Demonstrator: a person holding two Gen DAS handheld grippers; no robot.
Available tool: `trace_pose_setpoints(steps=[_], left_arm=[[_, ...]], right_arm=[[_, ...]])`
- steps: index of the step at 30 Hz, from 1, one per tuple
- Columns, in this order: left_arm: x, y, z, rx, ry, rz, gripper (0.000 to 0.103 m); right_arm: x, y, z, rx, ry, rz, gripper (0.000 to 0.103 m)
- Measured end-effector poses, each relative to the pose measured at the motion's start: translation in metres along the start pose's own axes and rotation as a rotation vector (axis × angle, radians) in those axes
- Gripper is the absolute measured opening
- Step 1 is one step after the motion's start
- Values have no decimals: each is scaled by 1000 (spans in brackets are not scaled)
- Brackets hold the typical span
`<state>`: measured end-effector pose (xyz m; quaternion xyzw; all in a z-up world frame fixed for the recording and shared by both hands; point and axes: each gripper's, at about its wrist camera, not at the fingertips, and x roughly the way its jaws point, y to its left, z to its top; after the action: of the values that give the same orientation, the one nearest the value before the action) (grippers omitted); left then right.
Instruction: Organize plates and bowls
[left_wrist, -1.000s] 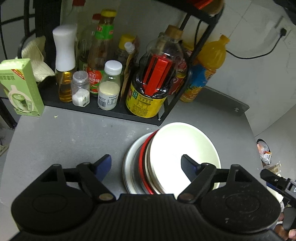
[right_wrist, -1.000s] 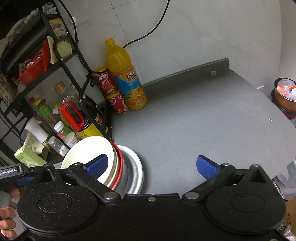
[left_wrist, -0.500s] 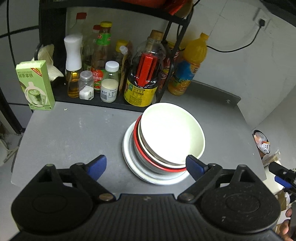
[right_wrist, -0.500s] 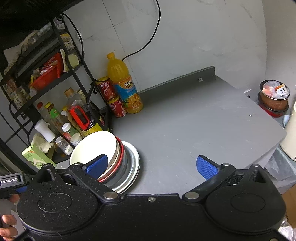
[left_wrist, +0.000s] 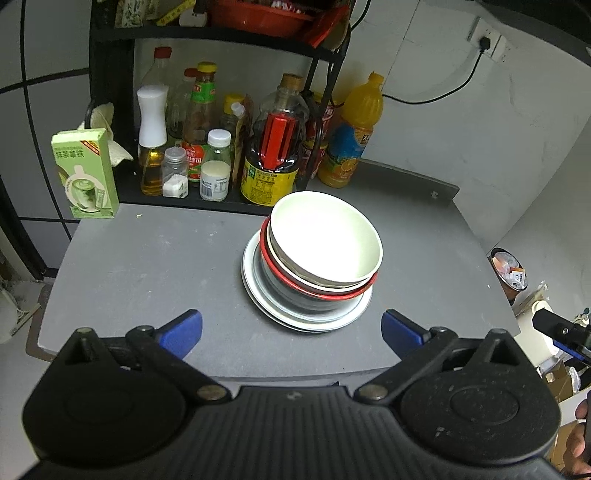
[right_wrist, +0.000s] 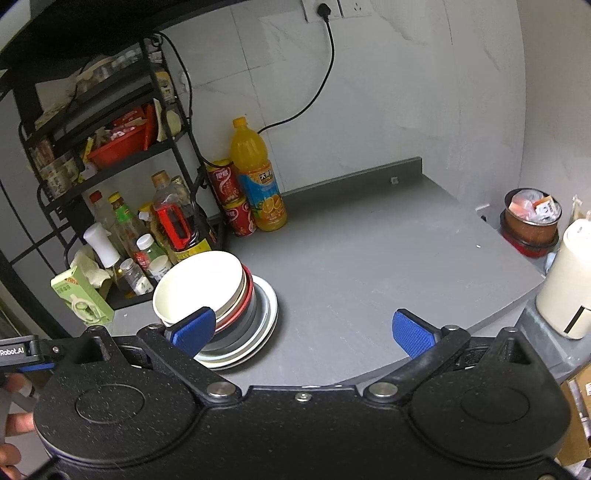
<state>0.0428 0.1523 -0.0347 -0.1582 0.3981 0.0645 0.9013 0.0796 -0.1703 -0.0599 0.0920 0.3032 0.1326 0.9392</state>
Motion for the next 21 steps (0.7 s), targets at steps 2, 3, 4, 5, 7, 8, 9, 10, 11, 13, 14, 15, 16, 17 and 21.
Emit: trace_pose_setpoints(steps=[2,3,4,5,7,8,9,10,11,13,14,15,16,17,21], left_arm=[[-8,-1,-4,8,-12,1,102],[-11,-2,-6,14,-16,6,102],[-16,-3,-9,19,-22,10,102],[-20,-4,-11,22,-28,8,102],[-28,-4,-16,23,-42,5,102],[-32,-4,-18,27,-49,6,102],[-36,-4,-21,30,-55,6,102],[-39,-5,-24,32,-58,6,102],[-42,-4,-26,33,-60,6,102],[-46,-4,-30,35,-66,7,102],[-49,-4,-33,41,-72,4,102],[-52,-4,-35,45,-77,2,102],[-54,-4,-37,50,-80,-2,102],[-56,-5,-39,57,-81,-6,102],[-62,-8,-47,80,-86,-10,102]], right_arm=[[-6,1,-3,-5,-7,6,103],[-9,2,-5,-10,-10,9,103],[-11,4,-6,-16,-12,10,103],[-14,6,-8,-24,-14,10,103],[-18,9,-12,-38,-15,11,103],[-20,10,-13,-42,-15,13,103],[-22,12,-15,-46,-13,15,103],[-24,13,-17,-47,-12,13,103],[-26,15,-18,-49,-13,11,103],[-30,19,-22,-69,-16,1,103],[-32,21,-23,-77,-18,-4,103],[-33,22,-24,-80,-20,-6,103],[-35,23,-26,-79,-22,-3,103],[-37,23,-28,-77,-24,-1,103],[-43,24,-37,-58,-34,-28,103]])
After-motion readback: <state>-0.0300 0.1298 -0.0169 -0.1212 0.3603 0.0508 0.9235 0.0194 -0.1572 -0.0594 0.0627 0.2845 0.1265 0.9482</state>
